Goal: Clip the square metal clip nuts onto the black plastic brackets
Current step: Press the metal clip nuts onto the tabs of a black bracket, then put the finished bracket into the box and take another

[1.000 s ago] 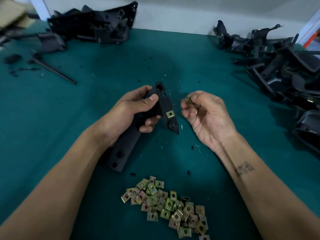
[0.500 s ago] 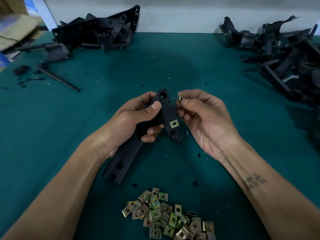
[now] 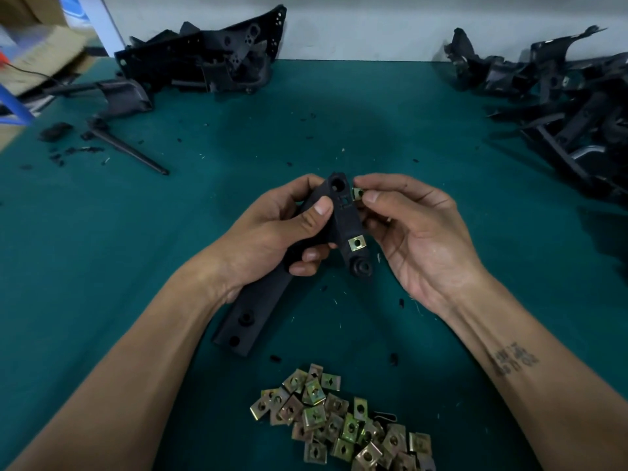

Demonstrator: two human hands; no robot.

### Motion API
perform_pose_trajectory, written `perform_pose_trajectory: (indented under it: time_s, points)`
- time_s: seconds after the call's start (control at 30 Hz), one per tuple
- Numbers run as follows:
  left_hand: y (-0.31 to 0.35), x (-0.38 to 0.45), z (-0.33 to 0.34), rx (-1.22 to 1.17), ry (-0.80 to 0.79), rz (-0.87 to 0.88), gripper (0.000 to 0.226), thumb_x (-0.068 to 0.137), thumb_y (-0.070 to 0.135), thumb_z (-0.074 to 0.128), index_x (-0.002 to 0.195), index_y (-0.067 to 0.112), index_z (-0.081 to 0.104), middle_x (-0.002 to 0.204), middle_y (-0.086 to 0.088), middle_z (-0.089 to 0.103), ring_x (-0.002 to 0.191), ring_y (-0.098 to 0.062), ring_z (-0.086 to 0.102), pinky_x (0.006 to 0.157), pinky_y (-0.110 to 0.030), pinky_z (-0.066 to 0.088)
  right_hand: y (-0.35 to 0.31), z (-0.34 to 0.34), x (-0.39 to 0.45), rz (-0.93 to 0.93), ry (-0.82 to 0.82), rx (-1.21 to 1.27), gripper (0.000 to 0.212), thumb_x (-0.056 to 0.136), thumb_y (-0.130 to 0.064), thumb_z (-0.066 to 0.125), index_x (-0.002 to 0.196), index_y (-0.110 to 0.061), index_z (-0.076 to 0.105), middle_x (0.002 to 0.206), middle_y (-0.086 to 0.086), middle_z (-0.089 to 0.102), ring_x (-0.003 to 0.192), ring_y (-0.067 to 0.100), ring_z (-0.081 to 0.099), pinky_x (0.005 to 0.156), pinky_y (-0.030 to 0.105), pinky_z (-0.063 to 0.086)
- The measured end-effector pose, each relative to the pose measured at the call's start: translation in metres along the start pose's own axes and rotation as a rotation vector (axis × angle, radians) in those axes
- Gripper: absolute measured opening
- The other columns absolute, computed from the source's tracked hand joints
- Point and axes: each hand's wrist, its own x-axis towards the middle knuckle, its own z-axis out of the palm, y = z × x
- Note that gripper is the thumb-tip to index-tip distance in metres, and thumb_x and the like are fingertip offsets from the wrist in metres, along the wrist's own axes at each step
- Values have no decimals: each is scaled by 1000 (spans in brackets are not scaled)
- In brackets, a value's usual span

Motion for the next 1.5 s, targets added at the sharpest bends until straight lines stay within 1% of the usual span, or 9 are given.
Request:
perform_pose_trajectory:
  time_s: [0.1,0.33,0.5,0.77,0.97,1.27,1.37,1.43,1.5]
  points:
    - [-1,0,-1,-4,-4,-5,25,93,27,59,108,11,48,97,-17,45,54,-14,41,44,-21,35,0,0,0,-1,3,-8,15,74,-6,72,89,-5,78,90,14,74,82,20,67,76,25,56]
    - [-2,0,-1,-7,5,-5,18,93,28,60,100,15,51,96,-16,45,55,-14,40,44,-21,34,0,2,-2,-12,23,-13,28,70,-3,73,98,-2,71,78,8,69,70,14,66,68,22,56]
    - [-3,0,-2,8,5,-6,22,93,28,60,103,13,48,95,-15,45,55,-14,40,44,-21,34,-3,4,-4,-33,45,28,16,68,1,73,82,-2,67,74,8,70,64,13,65,62,18,54]
    - [-4,2,-4,-12,-18,8,19,93,28,62,102,15,53,94,-15,45,54,-13,41,44,-21,35,-3,12,-7,9,123,58,13,77,9,68,88,2,69,75,11,71,61,12,64,62,17,55]
    - [-3,2,-4,-9,-21,8,24,93,28,61,106,12,49,96,-16,45,54,-13,41,44,-21,35,-5,12,-10,25,160,74,13,81,12,68,76,0,69,75,12,70,62,13,63,61,17,54]
    - [-1,1,-3,-8,-29,20,16,93,26,58,100,14,51,90,-17,47,53,-14,40,44,-21,35,-7,16,-15,-55,173,-92,14,83,12,69,77,0,71,73,9,71,63,12,64,65,19,54]
    - [-1,1,-1,10,-28,35,11,97,22,54,100,13,49,85,-15,48,52,-14,39,44,-21,35,-8,21,-19,-49,174,-85,12,85,9,68,79,-1,71,77,11,71,67,14,63,72,27,54]
    - [-1,1,-1,20,-15,46,9,99,19,49,101,10,47,85,-14,46,51,-13,39,43,-21,35,-7,23,-25,-31,122,-45,7,91,1,64,86,4,69,86,18,71,77,21,65,76,36,55]
    - [-2,2,-1,22,2,50,11,100,17,46,107,9,44,86,-15,44,51,-13,40,43,-21,35,-5,22,-31,12,82,-19,23,94,-13,61,100,8,66,107,31,67,98,36,65,90,55,53]
